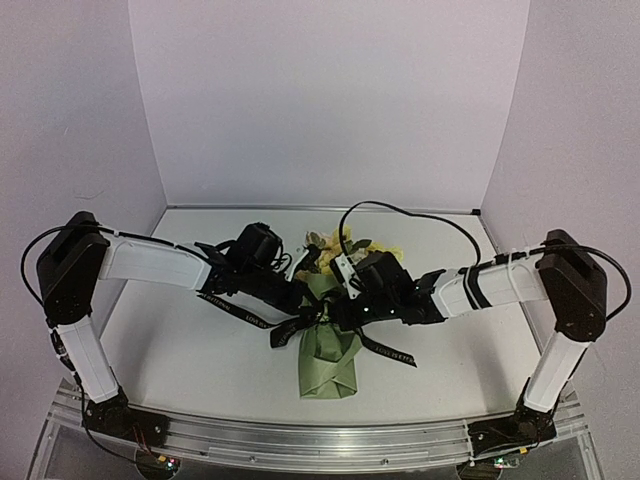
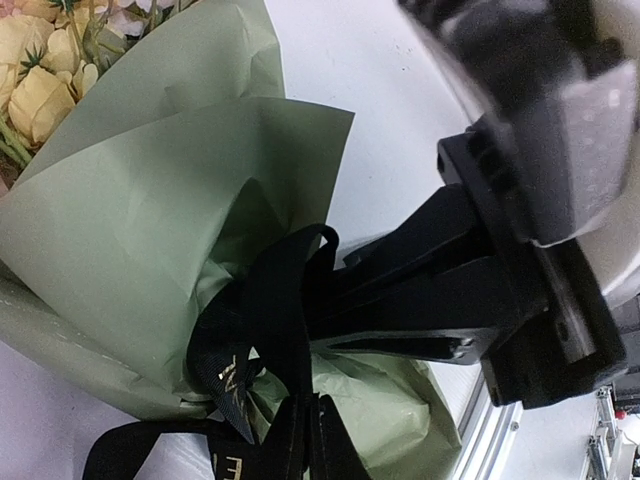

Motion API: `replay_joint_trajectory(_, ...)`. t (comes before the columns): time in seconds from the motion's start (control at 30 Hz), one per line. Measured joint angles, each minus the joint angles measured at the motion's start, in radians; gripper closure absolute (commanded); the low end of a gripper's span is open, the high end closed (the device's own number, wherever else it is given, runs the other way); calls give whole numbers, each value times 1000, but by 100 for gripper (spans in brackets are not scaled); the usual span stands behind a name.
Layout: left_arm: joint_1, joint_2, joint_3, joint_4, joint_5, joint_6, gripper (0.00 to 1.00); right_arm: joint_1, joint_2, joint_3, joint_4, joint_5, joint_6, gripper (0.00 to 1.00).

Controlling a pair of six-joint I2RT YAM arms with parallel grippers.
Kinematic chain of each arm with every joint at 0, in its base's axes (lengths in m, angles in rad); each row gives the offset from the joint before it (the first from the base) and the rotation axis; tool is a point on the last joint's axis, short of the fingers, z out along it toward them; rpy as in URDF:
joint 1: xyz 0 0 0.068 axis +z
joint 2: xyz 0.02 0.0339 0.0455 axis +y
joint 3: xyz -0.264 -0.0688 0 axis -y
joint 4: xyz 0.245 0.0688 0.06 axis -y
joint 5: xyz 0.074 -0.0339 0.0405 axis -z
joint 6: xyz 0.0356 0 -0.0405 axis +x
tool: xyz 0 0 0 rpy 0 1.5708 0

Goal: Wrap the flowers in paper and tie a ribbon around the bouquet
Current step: Cross the half-tied ribbon over the folded bouquet.

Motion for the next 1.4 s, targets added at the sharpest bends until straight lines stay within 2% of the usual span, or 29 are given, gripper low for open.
replay_joint_trajectory(0.6, -8, 22, 2, 4, 50, 10, 95, 0, 56, 1, 171, 69, 32, 100)
replay_joint_trajectory(1.03, -8, 101, 55, -58, 28, 7, 95, 0, 56, -24, 200, 51, 32, 100)
replay_joint_trajectory(1.17, -8, 108, 72, -67, 17, 3, 94, 0, 56, -36, 203, 42, 31, 92)
replay_joint_trajectory(1.4, -8, 122, 86, -85, 13, 0, 95, 0, 40, -58, 203, 34, 29, 87)
